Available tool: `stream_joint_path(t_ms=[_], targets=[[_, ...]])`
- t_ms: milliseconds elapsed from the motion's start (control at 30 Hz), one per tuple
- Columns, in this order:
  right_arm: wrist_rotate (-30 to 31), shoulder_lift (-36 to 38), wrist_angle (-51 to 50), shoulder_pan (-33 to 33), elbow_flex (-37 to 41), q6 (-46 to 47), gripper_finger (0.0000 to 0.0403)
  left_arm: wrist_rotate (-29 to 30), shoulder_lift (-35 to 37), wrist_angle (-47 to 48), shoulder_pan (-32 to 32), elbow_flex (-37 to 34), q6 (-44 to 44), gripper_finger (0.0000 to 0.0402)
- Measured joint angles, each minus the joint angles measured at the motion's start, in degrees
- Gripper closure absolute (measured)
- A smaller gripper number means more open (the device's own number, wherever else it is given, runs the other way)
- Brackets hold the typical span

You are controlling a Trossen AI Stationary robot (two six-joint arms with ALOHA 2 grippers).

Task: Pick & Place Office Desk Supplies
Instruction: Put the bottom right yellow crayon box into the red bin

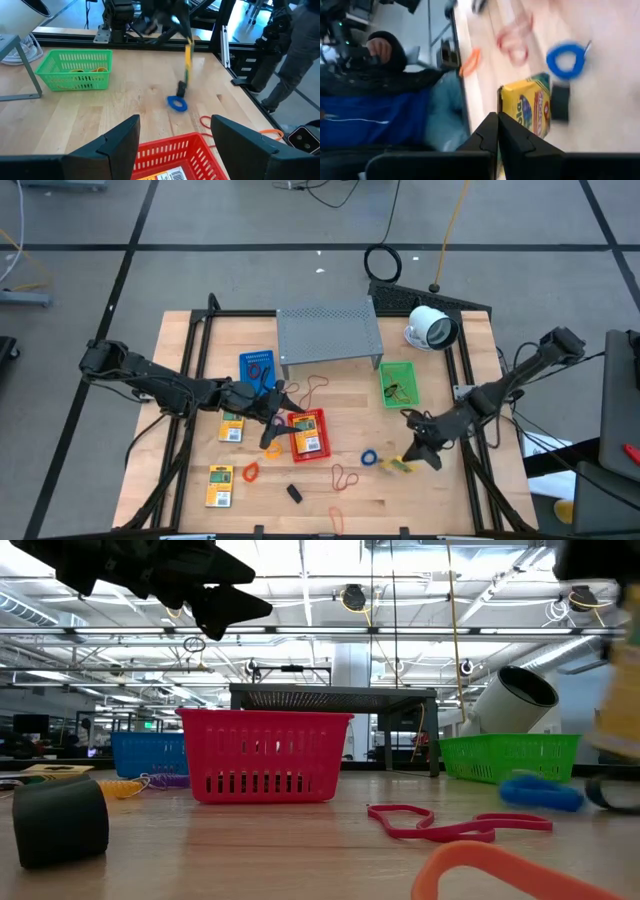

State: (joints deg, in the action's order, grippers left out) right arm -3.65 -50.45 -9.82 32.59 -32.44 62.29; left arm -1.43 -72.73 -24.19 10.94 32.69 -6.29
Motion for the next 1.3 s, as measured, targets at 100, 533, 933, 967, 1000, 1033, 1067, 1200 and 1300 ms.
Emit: stream_joint_path(t_ms=[100,533,933,967,1000,1033,1067,1200,1300], targets=[[4.9,-0.1,-3.2,-1.2,-4.4,-10.0,0.0403,0.0,0.0,-0.2,0.0,0.0,-0.5,0.0147],[20.0,-11.3,14.4,-9.4,-7.4,-37.2,0.0403,3.3,0.0,-5.2,0.0,1.7,-7.2,0.0147],[10.9,-16.8,22.0,-14.6,-11.4,-45.5,0.0403,10.0,0.0,-2.7,-0.6,7.0,0.0,0.0147],[11.1,-17.0,22.0,-14.7,-11.7,-45.8,0.0403,10.0,0.0,-1.0,-0.8,8.0,0.0,0.0147],[11.1,-17.0,22.0,-14.9,-11.9,-46.3,0.0403,10.0,0.0,0.9,-1.0,9.1,0.0,0.0147],[11.0,-17.0,21.9,-15.0,-12.0,-46.8,0.0403,10.1,0.0,2.8,-1.3,10.1,-0.1,0.0147],[11.0,-17.0,22.0,-15.2,-12.2,-47.2,0.0403,10.4,0.0,5.3,-1.5,11.2,-0.4,0.0147],[11.2,-17.0,22.0,-16.3,-12.3,-48.3,0.0403,13.2,-0.8,12.5,-2.3,15.4,-2.3,0.0147],[11.3,-17.0,22.3,-16.8,-12.3,-49.0,0.0403,14.1,-2.4,14.3,-2.4,17.6,-2.4,0.0147]])
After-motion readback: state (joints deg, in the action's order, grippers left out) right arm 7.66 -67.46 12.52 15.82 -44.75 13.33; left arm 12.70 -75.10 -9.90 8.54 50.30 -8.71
